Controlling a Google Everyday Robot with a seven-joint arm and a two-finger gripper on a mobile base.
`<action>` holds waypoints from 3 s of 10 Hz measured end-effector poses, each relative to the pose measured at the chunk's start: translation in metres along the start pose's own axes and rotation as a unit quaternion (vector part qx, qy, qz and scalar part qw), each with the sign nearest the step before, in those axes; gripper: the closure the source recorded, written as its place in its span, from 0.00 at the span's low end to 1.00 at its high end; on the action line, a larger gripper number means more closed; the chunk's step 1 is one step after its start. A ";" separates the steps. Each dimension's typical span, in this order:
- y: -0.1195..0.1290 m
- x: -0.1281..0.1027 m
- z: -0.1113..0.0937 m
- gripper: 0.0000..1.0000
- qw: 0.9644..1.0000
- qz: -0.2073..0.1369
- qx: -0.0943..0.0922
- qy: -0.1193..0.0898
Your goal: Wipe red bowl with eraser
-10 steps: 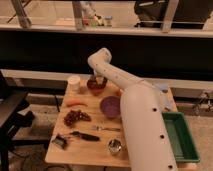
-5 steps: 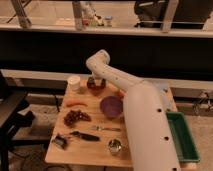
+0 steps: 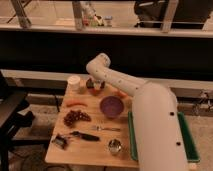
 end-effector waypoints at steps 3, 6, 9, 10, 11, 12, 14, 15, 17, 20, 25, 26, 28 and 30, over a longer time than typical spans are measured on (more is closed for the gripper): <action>0.007 0.009 -0.009 1.00 1.000 0.003 0.005 0.002; -0.008 0.027 -0.013 0.95 1.000 0.017 0.018 0.015; -0.032 0.028 -0.010 0.94 0.999 0.020 0.029 0.023; -0.036 0.024 -0.011 0.94 0.999 0.020 0.030 0.021; -0.039 0.020 -0.011 0.94 0.999 0.019 0.031 0.018; -0.041 0.015 -0.012 0.94 0.999 0.018 0.031 0.011; -0.038 0.009 -0.016 0.94 0.999 0.017 0.030 0.000; -0.035 0.006 -0.018 0.94 0.999 0.016 0.028 -0.007; -0.028 0.002 -0.021 0.94 0.999 0.014 0.025 -0.017; -0.024 -0.011 -0.026 1.00 0.999 0.005 0.026 -0.030; -0.026 -0.023 -0.023 0.62 0.999 -0.007 0.011 -0.044; -0.028 -0.018 -0.020 0.50 0.999 0.000 0.009 -0.043; -0.029 -0.019 -0.018 0.30 0.999 0.003 0.007 -0.044; -0.029 -0.021 -0.017 0.20 0.999 0.003 0.006 -0.044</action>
